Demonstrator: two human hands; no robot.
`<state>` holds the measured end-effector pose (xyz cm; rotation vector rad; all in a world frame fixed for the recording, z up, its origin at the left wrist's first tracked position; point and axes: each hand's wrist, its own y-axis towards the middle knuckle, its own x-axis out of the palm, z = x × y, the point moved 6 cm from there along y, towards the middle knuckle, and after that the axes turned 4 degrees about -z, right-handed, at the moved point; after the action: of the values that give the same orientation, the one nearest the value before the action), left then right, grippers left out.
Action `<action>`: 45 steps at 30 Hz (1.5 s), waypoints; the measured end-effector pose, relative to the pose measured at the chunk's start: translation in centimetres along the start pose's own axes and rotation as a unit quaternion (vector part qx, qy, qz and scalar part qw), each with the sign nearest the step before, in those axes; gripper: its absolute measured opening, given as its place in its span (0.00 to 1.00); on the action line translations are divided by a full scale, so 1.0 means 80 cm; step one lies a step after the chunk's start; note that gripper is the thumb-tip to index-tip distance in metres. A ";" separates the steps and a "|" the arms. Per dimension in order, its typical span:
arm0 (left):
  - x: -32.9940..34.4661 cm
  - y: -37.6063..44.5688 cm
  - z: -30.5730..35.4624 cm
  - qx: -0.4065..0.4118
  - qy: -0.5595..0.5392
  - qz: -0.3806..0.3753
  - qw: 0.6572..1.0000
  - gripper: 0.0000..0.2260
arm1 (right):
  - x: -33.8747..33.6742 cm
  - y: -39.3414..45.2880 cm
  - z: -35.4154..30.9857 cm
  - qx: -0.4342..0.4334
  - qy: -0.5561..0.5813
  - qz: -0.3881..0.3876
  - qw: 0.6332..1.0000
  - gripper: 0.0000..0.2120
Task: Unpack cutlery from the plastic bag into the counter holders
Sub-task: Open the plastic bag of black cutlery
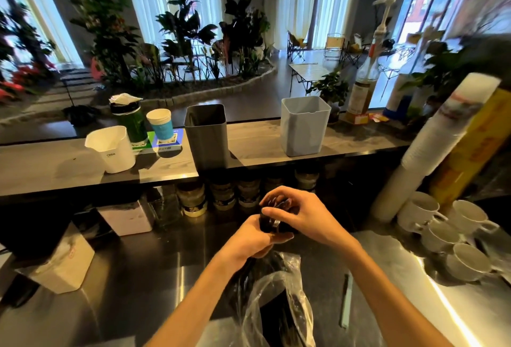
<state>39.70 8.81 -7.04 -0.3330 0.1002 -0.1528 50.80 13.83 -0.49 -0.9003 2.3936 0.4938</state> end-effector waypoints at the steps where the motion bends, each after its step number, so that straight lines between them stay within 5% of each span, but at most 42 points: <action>1: 0.002 0.005 0.010 0.000 0.005 -0.002 1.000 0.13 | -0.010 0.004 0.002 0.006 -0.002 -0.012 1.000 0.11; 8: 0.011 0.069 0.076 0.057 0.017 -0.018 0.998 0.20 | -0.096 0.038 0.019 0.029 -0.058 0.019 0.998 0.09; 15: 0.001 0.131 0.187 0.171 0.066 -0.049 0.982 0.05 | -0.202 0.090 0.006 -0.010 -0.083 0.106 0.991 0.07; 19: -0.019 0.170 0.261 0.219 0.077 -0.053 0.971 0.10 | -0.267 0.124 -0.018 -0.046 -0.108 0.165 0.979 0.09; 24: -0.045 0.214 0.339 0.281 0.174 0.000 0.944 0.11 | -0.334 0.165 -0.036 -0.095 -0.154 0.255 0.950 0.07; 28: -0.068 0.260 0.369 0.280 0.135 0.057 0.949 0.10 | -0.349 0.196 -0.031 -0.127 -0.202 0.297 0.925 0.07; 32: -0.081 0.290 0.363 0.245 0.116 0.095 0.958 0.11 | -0.332 0.226 -0.006 -0.116 -0.257 0.274 0.919 0.06; 38: -0.094 0.290 0.336 0.217 0.374 0.134 0.892 0.12 | -0.297 0.243 0.037 -0.037 -0.255 0.158 0.953 0.10; 45: -0.108 0.243 0.327 0.240 0.408 0.134 0.870 0.11 | -0.280 0.219 0.044 -0.006 -0.242 0.125 0.962 0.09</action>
<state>37.04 36.73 11.75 0.2687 0.9332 -0.0295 54.27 39.09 12.57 -0.4147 2.0544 0.7304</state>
